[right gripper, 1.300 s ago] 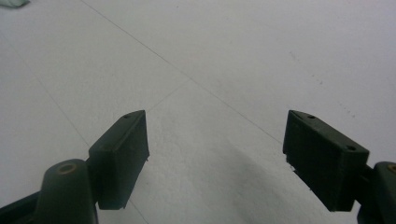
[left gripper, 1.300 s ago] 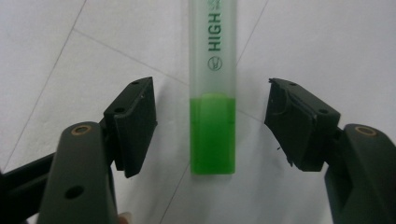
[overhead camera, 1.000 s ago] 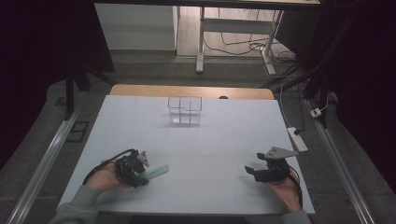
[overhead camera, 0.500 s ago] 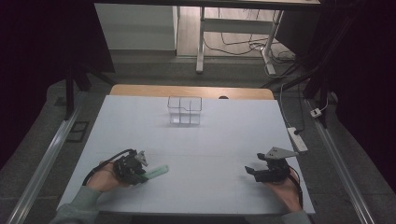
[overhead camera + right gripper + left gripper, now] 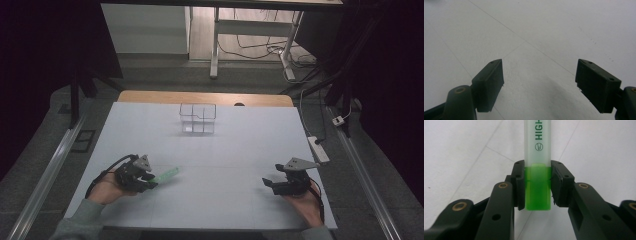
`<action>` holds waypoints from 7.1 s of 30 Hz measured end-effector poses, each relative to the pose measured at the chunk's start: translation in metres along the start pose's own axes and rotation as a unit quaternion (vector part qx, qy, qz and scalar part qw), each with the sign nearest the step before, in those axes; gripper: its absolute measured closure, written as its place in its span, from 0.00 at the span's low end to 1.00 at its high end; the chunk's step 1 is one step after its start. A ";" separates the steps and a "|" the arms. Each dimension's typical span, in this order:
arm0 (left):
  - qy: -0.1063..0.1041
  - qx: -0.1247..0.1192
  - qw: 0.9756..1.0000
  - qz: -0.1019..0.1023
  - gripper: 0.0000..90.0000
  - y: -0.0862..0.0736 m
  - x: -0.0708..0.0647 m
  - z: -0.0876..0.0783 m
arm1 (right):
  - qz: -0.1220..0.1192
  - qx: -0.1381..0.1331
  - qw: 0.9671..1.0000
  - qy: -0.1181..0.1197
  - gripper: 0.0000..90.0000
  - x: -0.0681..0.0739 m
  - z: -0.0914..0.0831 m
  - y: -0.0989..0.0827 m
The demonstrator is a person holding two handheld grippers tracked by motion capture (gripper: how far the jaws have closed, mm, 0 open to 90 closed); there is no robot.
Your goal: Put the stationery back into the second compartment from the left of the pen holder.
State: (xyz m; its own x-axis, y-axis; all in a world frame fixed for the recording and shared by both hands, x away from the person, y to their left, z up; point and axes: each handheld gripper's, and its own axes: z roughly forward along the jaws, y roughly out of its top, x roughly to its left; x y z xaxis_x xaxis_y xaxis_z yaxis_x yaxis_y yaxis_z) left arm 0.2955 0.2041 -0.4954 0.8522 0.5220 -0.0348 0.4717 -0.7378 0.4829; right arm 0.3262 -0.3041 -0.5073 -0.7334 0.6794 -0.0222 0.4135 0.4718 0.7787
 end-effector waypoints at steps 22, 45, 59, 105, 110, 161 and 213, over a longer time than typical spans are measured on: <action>0.013 -0.068 0.998 -0.012 0.74 0.005 0.001 -0.012 | -0.002 -0.002 1.000 0.000 0.25 0.000 0.001 0.001; 0.002 -0.081 0.996 0.036 0.74 0.051 -0.013 0.000 | -0.003 -0.012 1.000 0.008 0.25 0.004 0.001 0.003; -0.002 -0.083 0.995 0.060 0.74 0.075 -0.020 0.005 | -0.010 -0.015 1.000 0.013 0.25 0.010 0.001 0.007; -0.014 -0.062 0.992 0.113 0.74 0.115 -0.044 0.040 | -0.051 -0.011 0.997 0.058 0.27 0.037 0.016 0.027; -0.015 -0.057 0.991 0.118 0.74 0.116 -0.046 0.042 | -0.056 -0.010 0.996 0.063 0.27 0.039 0.016 0.030; -0.042 -0.012 0.983 0.180 0.74 0.137 -0.086 0.072 | -0.297 0.111 0.941 0.118 0.60 0.106 0.054 0.068; -0.052 -0.187 0.979 -0.054 0.39 0.109 -0.032 0.042 | -0.174 0.014 0.982 0.073 0.72 0.084 0.047 0.068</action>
State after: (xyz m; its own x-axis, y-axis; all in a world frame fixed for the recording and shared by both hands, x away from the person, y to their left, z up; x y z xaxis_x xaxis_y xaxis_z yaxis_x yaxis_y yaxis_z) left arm 0.3294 0.0891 -0.4787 0.8291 0.5284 -0.1829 0.4612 -0.4613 0.7579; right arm 0.3181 -0.1884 -0.4856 -0.9019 0.3867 -0.1925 0.1364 0.6778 0.7225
